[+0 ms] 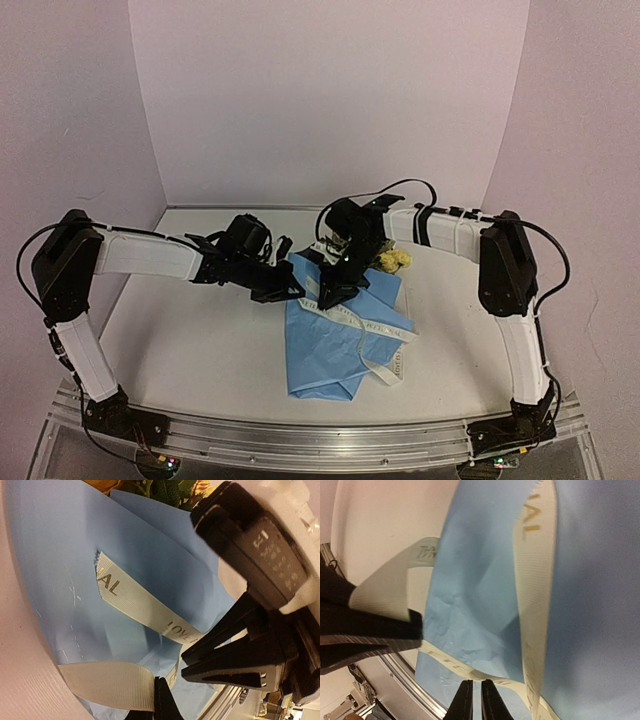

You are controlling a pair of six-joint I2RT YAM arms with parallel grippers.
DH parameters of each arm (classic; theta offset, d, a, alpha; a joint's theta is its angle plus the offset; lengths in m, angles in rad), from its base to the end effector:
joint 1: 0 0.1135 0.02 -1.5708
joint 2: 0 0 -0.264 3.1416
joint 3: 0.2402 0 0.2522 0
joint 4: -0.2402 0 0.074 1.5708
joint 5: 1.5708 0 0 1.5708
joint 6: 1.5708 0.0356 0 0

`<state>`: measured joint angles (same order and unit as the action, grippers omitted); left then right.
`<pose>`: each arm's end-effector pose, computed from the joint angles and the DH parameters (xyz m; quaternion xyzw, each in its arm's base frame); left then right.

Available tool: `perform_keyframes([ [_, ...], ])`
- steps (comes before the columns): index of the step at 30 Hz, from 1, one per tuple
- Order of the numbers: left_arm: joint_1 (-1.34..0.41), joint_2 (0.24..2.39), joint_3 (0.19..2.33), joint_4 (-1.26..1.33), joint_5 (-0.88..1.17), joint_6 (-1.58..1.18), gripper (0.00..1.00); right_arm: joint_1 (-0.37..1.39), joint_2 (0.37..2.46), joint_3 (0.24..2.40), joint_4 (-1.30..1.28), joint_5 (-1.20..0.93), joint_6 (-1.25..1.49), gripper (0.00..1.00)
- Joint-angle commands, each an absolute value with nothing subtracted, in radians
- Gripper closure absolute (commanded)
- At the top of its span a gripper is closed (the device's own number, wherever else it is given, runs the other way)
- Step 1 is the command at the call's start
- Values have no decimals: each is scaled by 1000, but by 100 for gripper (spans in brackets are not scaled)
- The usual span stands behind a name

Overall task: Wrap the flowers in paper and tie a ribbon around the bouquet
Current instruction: Cross the ribbon over the folded bouquet.

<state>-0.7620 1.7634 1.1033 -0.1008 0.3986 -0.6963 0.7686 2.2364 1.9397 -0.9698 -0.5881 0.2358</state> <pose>0.2641 -0.2711 0.1962 0.1076 0.8979 -0.3930 0.1667 0.3212 0.3380 0.2080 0.2914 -0.9011 -0.3209 0.0107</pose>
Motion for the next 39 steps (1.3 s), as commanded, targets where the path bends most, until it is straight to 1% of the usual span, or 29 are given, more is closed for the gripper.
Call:
perform_keyframes([
  [1,-750,1740,1074,-49,418,-690,100,763,2148,1892,-946,-494,239,77],
  [4,-745,1738,1062,-36,422,-699,100,764,2096,1877,-935,-488,250,69],
  [5,-744,1738,1061,-33,423,-701,100,764,2082,1869,-931,-478,254,66],
  [8,-742,1738,1063,-32,426,-696,100,763,2059,1855,-928,-405,252,56],
  [11,-739,1738,1063,-30,432,-691,100,761,2100,1884,-928,-370,254,53],
  [17,-727,1735,1063,-27,434,-686,100,761,2232,2009,-928,-388,274,60],
  [21,-723,1729,1063,-25,435,-684,100,761,2270,2049,-926,-400,286,62],
  [27,-717,1727,1062,-21,441,-683,100,761,2306,2076,-924,-386,291,68],
  [29,-716,1727,1062,-21,442,-683,100,761,2316,2083,-923,-399,296,73],
  [34,-710,1725,1062,-16,443,-683,100,762,2336,2084,-914,-466,307,89],
  [39,-703,1721,1058,-11,444,-683,100,773,2328,2061,-908,-500,297,95],
])
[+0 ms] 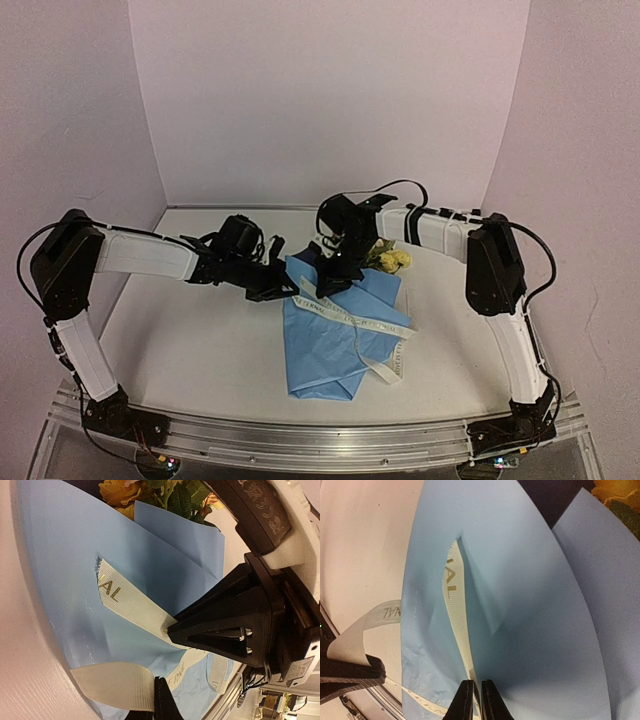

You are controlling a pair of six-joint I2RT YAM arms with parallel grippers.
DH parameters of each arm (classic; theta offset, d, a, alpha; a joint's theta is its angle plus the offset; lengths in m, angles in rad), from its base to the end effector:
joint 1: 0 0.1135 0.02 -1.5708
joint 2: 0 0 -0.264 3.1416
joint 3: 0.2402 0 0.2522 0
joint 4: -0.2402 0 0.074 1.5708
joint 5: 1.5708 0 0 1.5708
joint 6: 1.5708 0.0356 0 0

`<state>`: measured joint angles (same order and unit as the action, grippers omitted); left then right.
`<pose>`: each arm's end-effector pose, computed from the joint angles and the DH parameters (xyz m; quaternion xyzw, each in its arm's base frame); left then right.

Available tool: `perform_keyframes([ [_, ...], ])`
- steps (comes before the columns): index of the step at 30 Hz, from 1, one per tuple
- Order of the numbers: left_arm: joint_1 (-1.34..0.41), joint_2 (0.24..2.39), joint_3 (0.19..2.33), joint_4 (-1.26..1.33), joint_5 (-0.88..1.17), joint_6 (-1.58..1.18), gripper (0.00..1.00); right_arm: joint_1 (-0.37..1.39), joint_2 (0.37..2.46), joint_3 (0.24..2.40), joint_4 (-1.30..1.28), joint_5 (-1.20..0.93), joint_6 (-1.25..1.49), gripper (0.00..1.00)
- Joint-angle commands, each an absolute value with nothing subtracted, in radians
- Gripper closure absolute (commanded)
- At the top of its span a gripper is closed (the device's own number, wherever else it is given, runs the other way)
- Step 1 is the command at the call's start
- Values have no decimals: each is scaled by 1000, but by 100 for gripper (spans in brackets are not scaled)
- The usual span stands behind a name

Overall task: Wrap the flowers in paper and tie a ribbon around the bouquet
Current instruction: Cross the ribbon over the folded bouquet.

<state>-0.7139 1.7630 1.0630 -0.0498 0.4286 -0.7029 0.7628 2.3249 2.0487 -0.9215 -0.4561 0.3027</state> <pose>0.2732 -0.2563 0.1882 0.0898 0.8955 -0.4018 0.1693 0.3444 0.3509 0.1982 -0.2591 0.9224 0.2831 0.0428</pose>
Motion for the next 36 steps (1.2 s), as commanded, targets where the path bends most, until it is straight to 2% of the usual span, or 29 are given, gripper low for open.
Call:
perform_keyframes([
  [1,-701,1719,1057,-10,444,-684,100,775,2326,2057,-906,-510,296,97],
  [15,-690,1686,1036,44,474,-643,98,784,2372,2063,-889,-823,294,100],
  [23,-689,1696,1025,74,513,-640,96,784,2419,2076,-887,-806,321,97],
  [30,-644,1725,998,62,509,-655,95,784,2395,2038,-859,-907,310,97],
  [36,-640,1752,1017,53,521,-637,89,786,2405,2049,-840,-1026,325,97],
])
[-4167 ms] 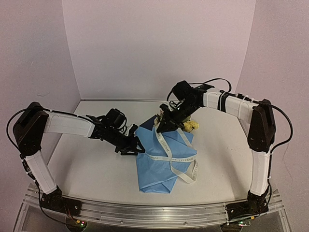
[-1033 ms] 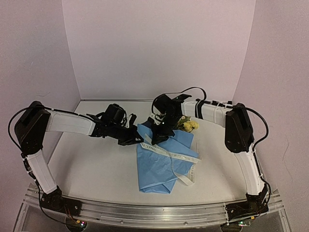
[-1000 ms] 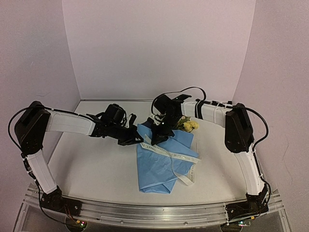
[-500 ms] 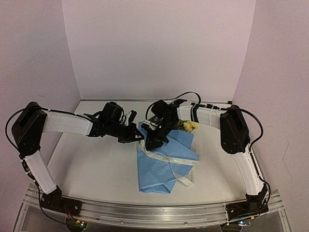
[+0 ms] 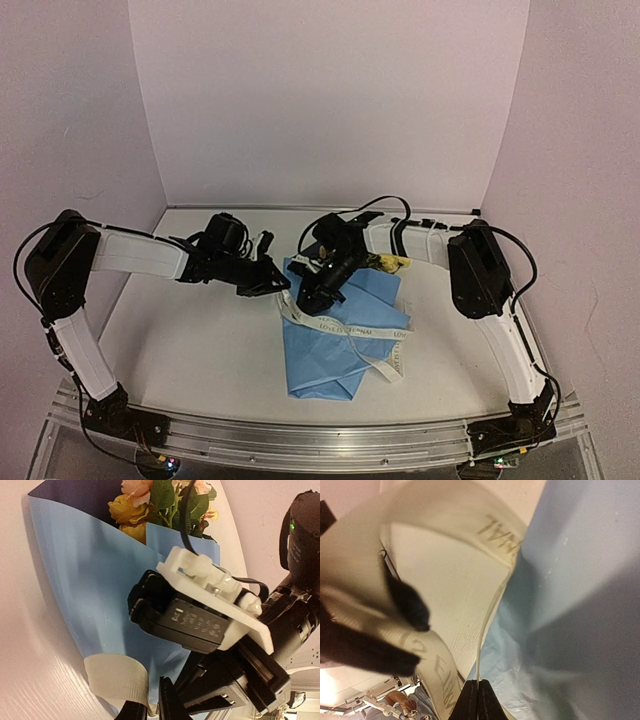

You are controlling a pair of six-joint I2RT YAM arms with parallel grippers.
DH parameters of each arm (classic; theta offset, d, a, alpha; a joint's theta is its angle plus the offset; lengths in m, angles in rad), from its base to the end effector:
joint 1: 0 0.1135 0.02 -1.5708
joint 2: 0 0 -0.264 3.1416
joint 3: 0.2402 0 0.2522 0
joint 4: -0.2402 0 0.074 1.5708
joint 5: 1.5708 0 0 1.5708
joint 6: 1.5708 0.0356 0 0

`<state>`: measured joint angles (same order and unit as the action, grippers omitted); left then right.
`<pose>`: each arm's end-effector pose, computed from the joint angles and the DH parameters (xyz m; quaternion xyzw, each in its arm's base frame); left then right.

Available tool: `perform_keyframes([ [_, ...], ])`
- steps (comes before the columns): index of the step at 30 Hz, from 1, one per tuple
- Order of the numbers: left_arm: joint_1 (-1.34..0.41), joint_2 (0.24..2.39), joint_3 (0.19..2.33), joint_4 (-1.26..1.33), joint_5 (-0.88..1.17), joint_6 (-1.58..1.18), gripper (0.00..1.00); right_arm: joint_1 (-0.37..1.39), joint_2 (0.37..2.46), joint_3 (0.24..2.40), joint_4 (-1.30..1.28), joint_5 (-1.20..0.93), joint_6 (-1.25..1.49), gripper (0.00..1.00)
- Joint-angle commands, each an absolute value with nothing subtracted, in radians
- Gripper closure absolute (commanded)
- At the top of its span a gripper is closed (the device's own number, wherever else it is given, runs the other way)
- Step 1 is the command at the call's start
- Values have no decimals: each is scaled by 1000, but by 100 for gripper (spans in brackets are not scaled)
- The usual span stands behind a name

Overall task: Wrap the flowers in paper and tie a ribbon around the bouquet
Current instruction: Cross the ribbon over the folded bouquet.

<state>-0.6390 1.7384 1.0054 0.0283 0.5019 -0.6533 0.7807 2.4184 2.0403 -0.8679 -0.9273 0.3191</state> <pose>0.2839 -0.2323 0.1863 0.0979 0.8800 -0.4247 0.1888 0.3339 0.3708 0.1632 0.2723 -0.8427 -0.4518 0.1073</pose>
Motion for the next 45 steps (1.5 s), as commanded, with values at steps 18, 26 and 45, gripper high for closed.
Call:
perform_keyframes([
  [18,-643,1743,1032,11,601,-649,55,797,2448,2064,-836,-934,352,86],
  [26,-639,1595,966,-187,431,-653,33,797,2396,2016,-831,-776,355,68],
  [45,-641,1521,836,-270,293,-607,60,809,2160,1896,-772,-503,382,32],
])
